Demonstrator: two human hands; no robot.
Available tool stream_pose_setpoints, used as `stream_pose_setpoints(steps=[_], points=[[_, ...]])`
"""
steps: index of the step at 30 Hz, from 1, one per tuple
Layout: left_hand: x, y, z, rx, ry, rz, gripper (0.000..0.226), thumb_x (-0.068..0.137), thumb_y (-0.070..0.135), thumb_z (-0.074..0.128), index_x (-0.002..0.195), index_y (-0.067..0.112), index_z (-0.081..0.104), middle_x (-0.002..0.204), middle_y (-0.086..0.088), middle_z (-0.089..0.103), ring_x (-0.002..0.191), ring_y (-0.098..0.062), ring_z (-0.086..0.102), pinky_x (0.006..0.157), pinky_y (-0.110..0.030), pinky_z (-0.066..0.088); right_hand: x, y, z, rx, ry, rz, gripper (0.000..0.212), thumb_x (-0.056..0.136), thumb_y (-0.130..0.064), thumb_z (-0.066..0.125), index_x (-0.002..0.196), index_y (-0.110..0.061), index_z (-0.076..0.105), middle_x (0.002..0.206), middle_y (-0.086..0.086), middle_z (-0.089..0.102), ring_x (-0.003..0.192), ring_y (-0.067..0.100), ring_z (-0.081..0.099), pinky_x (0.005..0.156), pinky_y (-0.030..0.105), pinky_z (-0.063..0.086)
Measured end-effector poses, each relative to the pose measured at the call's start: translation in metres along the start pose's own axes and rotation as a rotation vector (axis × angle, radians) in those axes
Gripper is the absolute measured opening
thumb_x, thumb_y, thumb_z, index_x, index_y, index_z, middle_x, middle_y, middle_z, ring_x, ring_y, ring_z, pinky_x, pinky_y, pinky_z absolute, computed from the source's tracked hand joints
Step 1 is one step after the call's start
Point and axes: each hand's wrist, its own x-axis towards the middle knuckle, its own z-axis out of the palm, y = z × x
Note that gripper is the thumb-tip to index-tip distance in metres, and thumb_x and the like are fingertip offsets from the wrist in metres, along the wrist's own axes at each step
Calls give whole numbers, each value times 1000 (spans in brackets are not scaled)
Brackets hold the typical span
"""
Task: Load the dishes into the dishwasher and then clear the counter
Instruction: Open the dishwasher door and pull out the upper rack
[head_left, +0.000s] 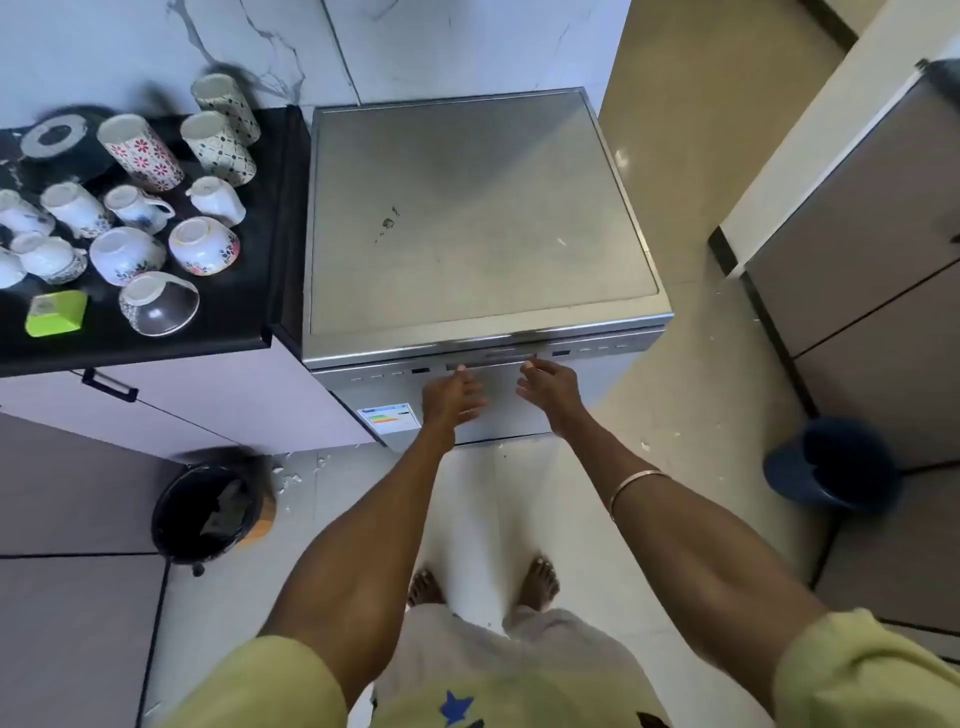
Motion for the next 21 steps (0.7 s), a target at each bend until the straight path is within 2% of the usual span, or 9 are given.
stream_pose_setpoints(steps=[2,6,8,10,12,14,17,19,21], points=[[9,-2,4,-147,-29,-98,25,98,35,57,96,11,64,98,-7,71,83,-24,70,74,-36,57,6,3,4,119,-54,56,22,95,-15,63,113,-2,61,106,16,61,103,31,61,96,45,53],[33,-3,13,-429,-55,-143,30,92,33,65,109,9,62,109,-8,66,99,-25,66,87,-35,54,22,3,16,300,-115,150,44,92,-30,66,127,-5,57,124,11,60,119,29,56,86,39,57],[41,5,18,-515,-62,-150,23,89,32,69,99,11,65,99,-8,68,99,-23,65,94,-34,52,31,1,19,408,-132,176,34,92,-33,65,116,-8,62,119,10,63,117,27,57,90,40,55],[48,10,24,-620,-46,-149,15,88,27,71,88,14,64,88,-5,66,91,-20,63,98,-34,49,38,-4,25,540,-93,212,23,93,-31,65,104,-11,63,110,9,65,115,26,58,101,43,49],[54,11,28,-702,-22,-134,8,89,17,69,84,16,63,81,-1,67,88,-19,62,94,-34,49,46,-5,31,642,-62,224,17,92,-25,66,99,-9,61,107,10,64,115,27,58,110,43,42],[61,7,30,-760,-33,-130,9,90,13,68,83,16,63,76,-1,69,85,-19,61,88,-34,50,52,-3,35,693,-37,225,17,90,-21,68,97,-7,61,102,11,64,113,27,58,110,41,42],[65,-1,31,-776,-23,-116,7,89,17,70,87,12,65,80,-4,71,88,-21,64,88,-37,53,54,4,35,723,-23,213,23,88,-22,71,99,-4,61,101,12,66,109,27,61,106,39,46],[67,-4,33,-774,30,-109,27,77,24,80,95,10,67,94,-8,73,98,-24,66,85,-37,57,56,9,35,737,2,210,35,85,-24,74,108,-2,61,108,14,67,110,27,62,101,37,50],[66,-7,37,-769,86,-131,68,56,35,90,112,5,65,113,-12,70,109,-28,65,82,-40,59,56,15,38,732,41,208,60,77,-30,78,123,1,56,120,16,66,114,28,62,98,37,52]])
